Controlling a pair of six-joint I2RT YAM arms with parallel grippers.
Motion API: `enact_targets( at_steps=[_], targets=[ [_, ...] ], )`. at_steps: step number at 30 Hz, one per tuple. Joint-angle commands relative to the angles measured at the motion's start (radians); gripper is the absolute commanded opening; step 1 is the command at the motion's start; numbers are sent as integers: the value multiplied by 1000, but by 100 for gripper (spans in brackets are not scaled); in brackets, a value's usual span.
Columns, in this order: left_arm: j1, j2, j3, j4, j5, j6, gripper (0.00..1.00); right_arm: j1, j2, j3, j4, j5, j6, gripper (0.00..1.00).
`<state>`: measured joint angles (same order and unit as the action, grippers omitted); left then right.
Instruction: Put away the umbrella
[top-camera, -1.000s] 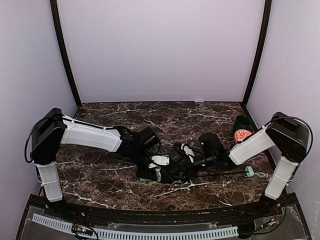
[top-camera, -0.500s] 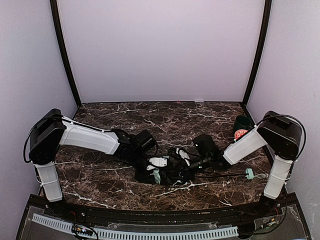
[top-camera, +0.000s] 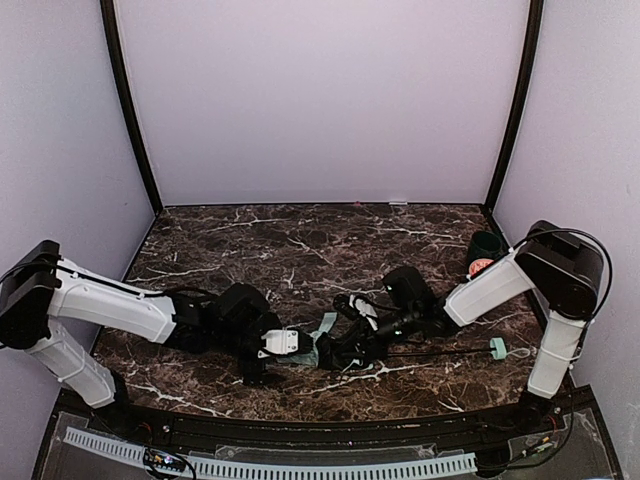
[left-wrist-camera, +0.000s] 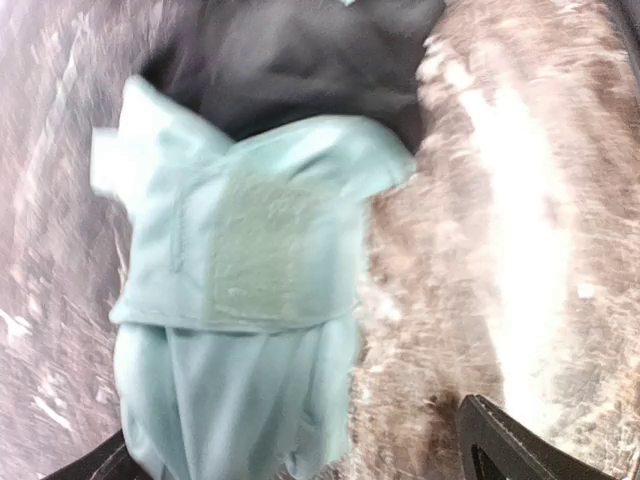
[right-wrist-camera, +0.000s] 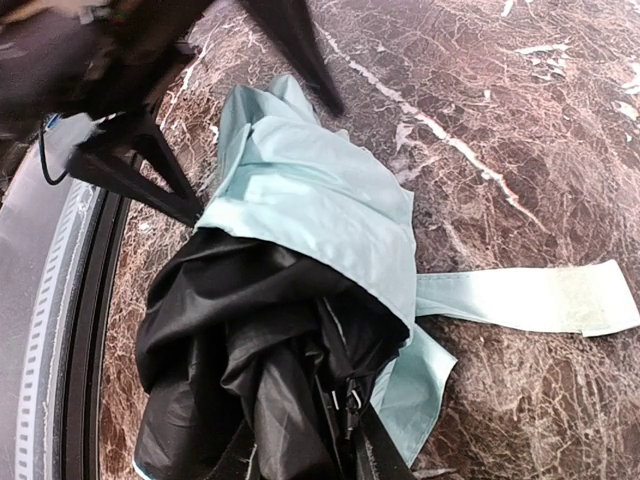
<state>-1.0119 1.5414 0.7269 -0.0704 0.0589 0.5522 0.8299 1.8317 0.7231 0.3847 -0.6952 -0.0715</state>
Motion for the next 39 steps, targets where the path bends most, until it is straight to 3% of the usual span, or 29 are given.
enact_targets(
  at_steps=[1,5,11,15,16,19,24,28,34,39],
  targets=[
    [-66,-118,-110,221,-117,121,99,3,36,-5,-147,76,-9,14],
    [-77,-75,-131,299,-206,179,98,3,37,12,-177,75,-27,14],
    [-77,52,-92,333,-203,208,86,4,37,28,-195,68,-30,14],
    [-77,123,-57,313,-154,214,84,4,31,38,-203,73,-30,15],
    [-81,144,-41,295,-149,217,79,4,30,43,-207,81,-31,15],
    [-91,185,-2,208,-158,197,46,3,18,64,-226,120,-26,19],
    [-106,176,-21,129,-129,194,18,3,-56,86,-241,193,-22,41],
    [-106,206,-1,90,-140,192,15,-6,-135,149,-378,222,-92,57],
    [-106,246,21,50,-151,187,8,-102,-298,164,-488,49,-135,64],
    [-106,238,12,61,-147,185,9,-161,-224,221,-332,152,143,63]
  ],
)
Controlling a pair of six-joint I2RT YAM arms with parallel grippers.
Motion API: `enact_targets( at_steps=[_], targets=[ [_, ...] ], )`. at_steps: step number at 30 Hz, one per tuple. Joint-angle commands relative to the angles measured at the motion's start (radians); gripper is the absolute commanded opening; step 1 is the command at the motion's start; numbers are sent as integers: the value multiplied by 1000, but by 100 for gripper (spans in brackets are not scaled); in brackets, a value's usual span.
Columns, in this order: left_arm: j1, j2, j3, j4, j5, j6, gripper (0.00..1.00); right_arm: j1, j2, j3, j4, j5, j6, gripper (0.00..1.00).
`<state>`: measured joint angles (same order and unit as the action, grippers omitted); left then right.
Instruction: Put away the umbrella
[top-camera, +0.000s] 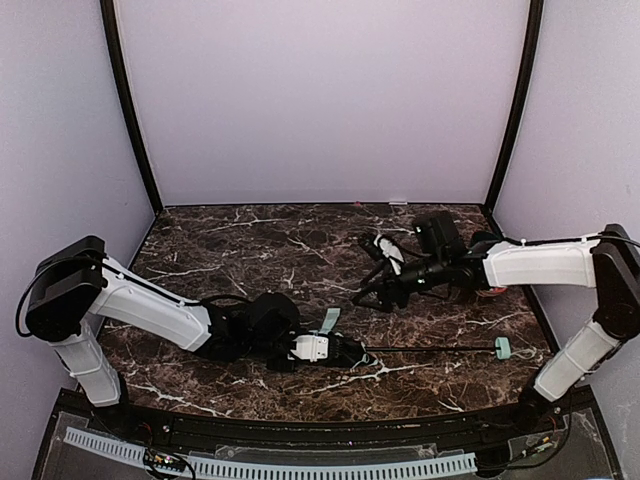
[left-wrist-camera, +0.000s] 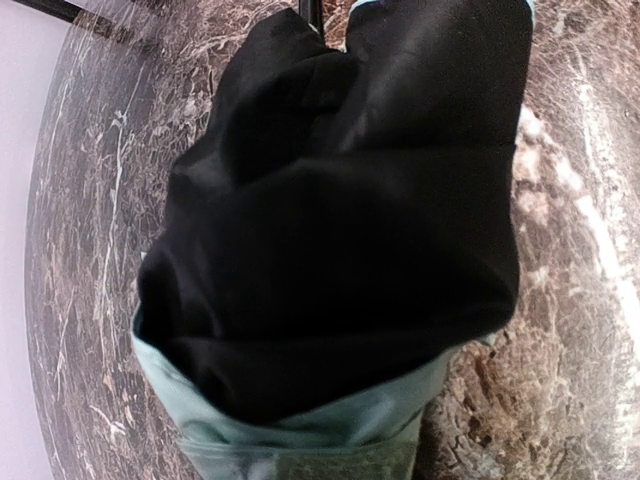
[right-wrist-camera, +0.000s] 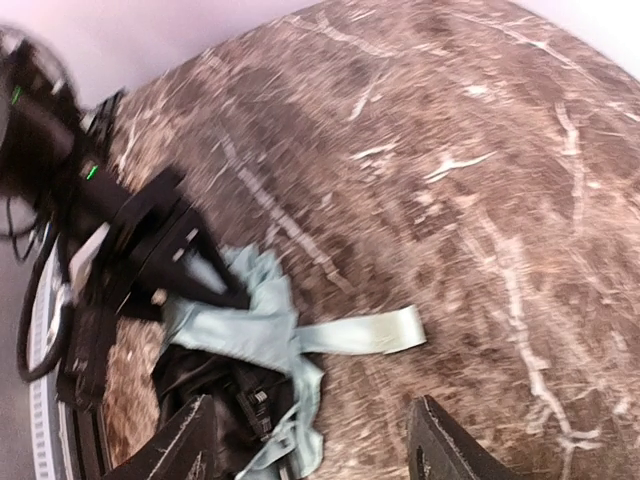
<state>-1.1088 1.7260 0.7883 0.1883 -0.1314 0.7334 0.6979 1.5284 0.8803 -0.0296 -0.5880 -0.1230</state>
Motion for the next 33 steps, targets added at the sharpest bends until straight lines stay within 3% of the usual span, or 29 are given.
enact_targets(
  at_steps=[1,4,8,20,29,33],
  targets=[
    [-10,53,-49,-198,42,4,9,-29,122,104,74,99,262,60],
    [-11,54,-54,-186,27,3,10,-24,250,199,7,259,464,57],
    [-14,57,-60,-180,29,7,11,5,347,219,53,273,571,56],
    [-17,62,-52,-188,30,12,12,42,498,255,73,134,630,38],
    [-17,63,-44,-209,28,8,12,43,492,226,63,72,622,37],
    [-17,64,-44,-209,21,6,13,45,500,216,71,48,620,20]
  ],
)
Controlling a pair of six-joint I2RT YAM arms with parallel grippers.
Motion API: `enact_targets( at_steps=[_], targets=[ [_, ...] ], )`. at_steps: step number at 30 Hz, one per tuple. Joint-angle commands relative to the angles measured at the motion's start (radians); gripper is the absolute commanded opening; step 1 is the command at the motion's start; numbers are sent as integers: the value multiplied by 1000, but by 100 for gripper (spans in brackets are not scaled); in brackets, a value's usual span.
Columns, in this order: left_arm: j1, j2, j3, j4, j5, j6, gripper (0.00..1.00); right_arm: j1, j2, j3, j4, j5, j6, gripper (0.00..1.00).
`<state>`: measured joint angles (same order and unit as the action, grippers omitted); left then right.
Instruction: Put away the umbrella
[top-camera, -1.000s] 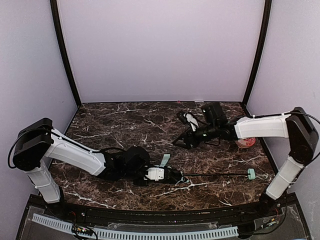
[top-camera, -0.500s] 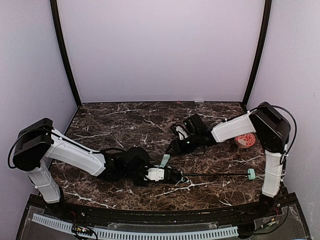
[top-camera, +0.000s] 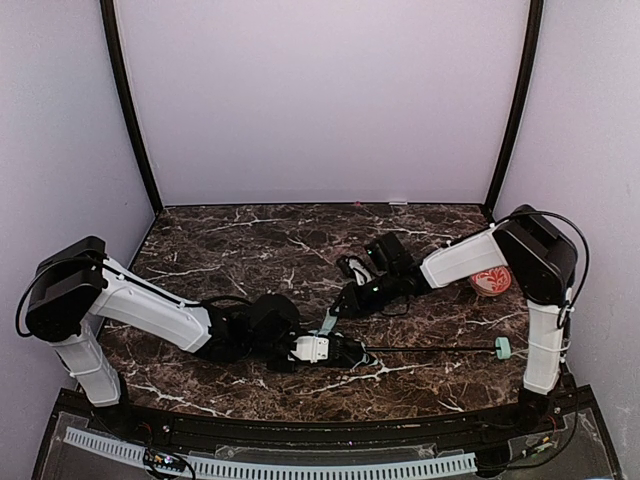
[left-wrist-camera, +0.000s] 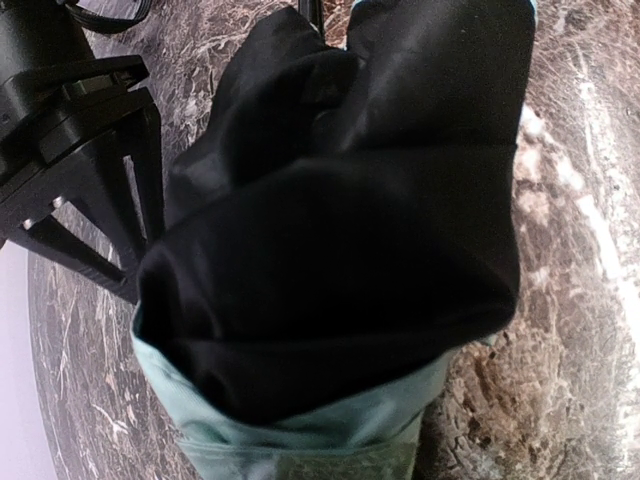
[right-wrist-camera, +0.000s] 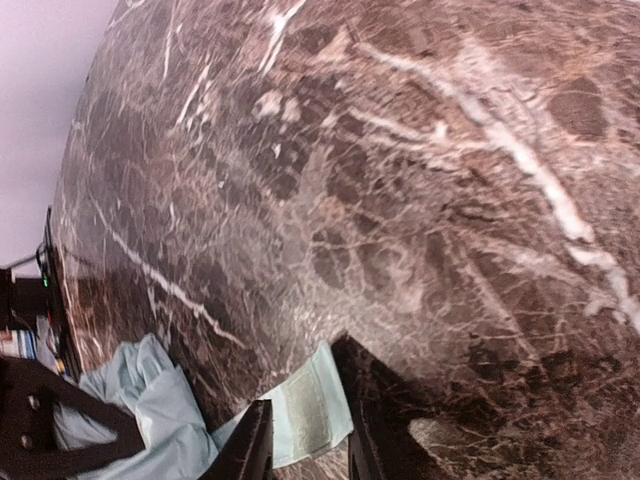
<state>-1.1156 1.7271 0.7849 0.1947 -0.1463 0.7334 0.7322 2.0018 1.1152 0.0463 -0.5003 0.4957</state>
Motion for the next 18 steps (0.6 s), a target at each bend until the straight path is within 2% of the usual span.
enact_targets(
  at_steps=[1,3,4,9,13,18],
  targets=[
    [-10,65,-41,-217,36,6,13,10,27,-19,-4,-42,1,14],
    [-10,65,-40,-217,35,6,13,8,20,-18,13,-62,-2,2],
    [-10,65,-39,-216,35,6,13,5,16,-17,34,-77,0,0],
    [-10,57,-29,-232,52,1,12,-23,-11,4,198,-110,-3,0],
    [-11,25,-7,-270,119,-2,10,-26,-15,92,259,-63,-55,0],
    [-15,13,63,-398,203,3,8,-46,-8,153,324,38,-104,0]
  ],
)
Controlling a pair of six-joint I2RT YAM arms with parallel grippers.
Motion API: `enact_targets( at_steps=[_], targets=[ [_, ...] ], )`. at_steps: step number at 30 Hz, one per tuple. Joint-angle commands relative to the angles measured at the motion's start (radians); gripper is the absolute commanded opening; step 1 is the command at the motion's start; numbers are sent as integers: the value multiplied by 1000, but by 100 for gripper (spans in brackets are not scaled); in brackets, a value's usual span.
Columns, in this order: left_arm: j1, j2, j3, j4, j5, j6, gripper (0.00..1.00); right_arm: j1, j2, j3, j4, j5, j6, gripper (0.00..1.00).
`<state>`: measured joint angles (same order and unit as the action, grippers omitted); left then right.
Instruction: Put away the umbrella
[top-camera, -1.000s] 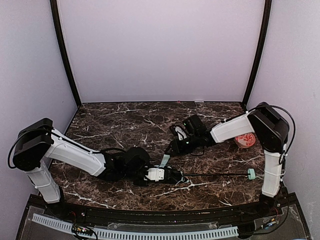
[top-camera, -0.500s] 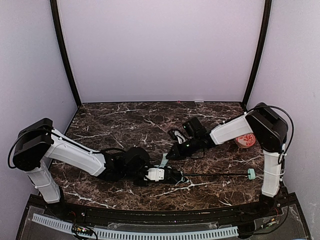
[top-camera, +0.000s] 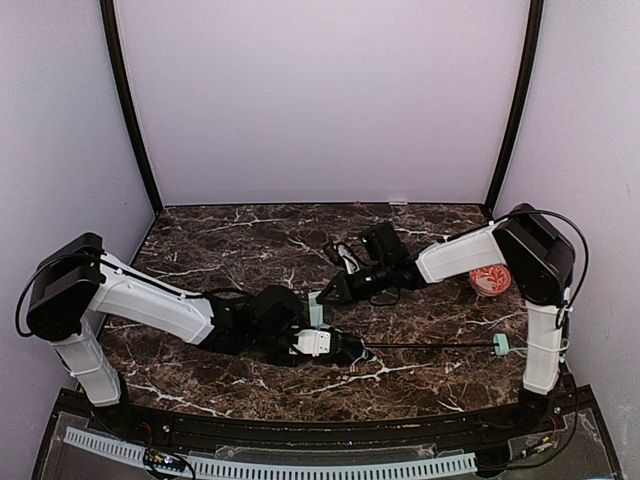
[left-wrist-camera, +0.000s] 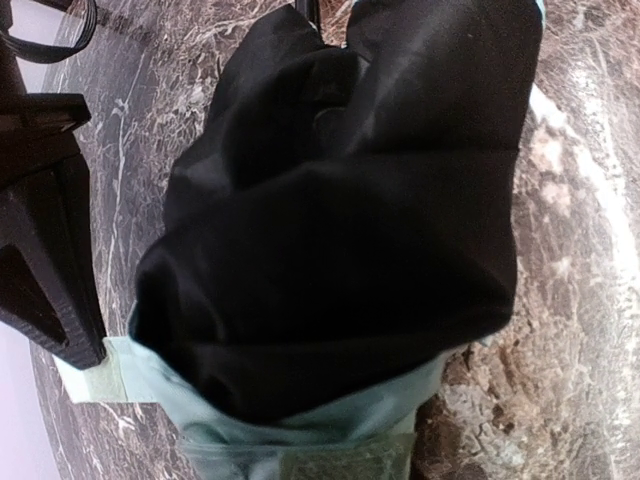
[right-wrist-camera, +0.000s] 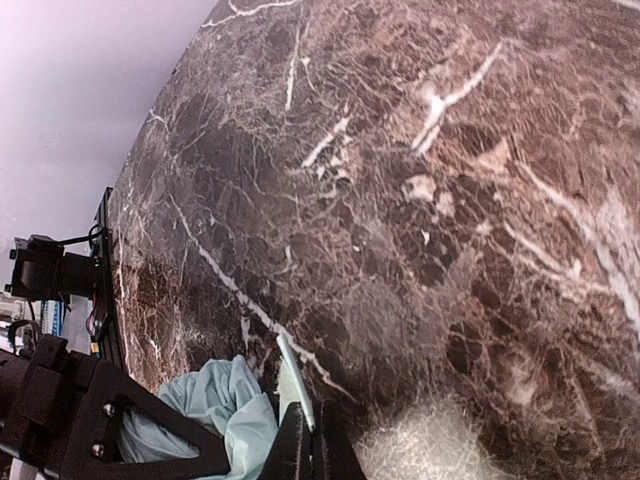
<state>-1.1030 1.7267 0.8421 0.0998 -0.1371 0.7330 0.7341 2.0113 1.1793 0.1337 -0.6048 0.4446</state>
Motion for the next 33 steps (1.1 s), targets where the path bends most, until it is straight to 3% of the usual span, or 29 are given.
enact_targets(
  at_steps=[1,12,20,27,33],
  targets=[
    [-29,13,10,-313,214,3,7,-55,-13,94,262,151,-53,0],
    [-36,-22,71,-402,332,-19,0,-99,40,231,306,193,-85,0],
    [77,69,111,-428,500,-139,0,-65,-61,66,371,7,-123,0],
    [145,170,199,-483,641,-195,0,-43,-140,-15,428,-31,-71,0],
    [175,172,195,-465,674,-236,2,-29,-202,-152,532,-49,-3,0]
  ],
)
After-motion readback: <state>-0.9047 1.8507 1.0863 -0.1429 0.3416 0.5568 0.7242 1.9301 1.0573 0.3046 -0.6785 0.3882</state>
